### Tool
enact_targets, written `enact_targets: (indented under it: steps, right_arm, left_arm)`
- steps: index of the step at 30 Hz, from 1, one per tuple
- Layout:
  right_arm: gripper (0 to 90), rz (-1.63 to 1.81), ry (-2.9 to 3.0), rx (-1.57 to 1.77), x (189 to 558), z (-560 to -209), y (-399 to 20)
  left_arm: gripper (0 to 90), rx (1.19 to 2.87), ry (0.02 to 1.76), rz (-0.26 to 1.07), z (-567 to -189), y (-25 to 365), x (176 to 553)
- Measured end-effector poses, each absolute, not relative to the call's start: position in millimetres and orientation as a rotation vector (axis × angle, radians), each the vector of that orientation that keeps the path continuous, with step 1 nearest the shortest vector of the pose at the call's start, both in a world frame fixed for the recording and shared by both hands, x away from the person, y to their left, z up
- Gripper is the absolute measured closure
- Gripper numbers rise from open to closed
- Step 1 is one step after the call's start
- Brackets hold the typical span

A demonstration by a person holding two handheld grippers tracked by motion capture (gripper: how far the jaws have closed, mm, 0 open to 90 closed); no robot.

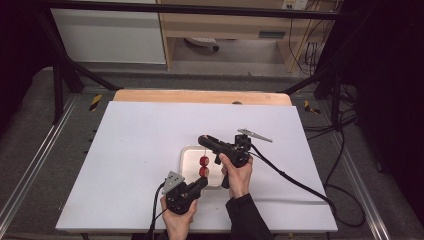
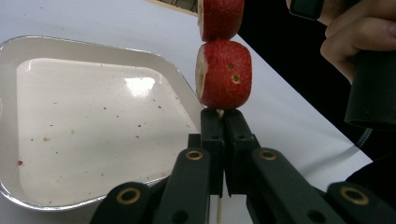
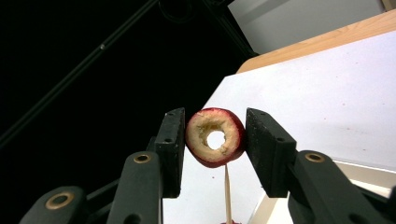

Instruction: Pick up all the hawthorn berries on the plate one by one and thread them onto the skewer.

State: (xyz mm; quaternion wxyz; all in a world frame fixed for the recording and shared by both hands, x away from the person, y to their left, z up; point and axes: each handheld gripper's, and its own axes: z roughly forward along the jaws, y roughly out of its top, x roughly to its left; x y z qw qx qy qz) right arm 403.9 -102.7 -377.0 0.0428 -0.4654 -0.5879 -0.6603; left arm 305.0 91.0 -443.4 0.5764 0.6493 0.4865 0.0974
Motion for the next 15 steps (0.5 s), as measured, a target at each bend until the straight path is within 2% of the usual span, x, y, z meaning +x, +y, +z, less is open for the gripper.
enact_targets:
  steps: [15]
  right_arm:
    - [59.3, -2.019, -1.601, -1.443, 401.6, -367.8, -105.6]
  left_arm:
    - [87.7, 1.492, 1.105, 0.253, -440.0, 90.4, 298.7]
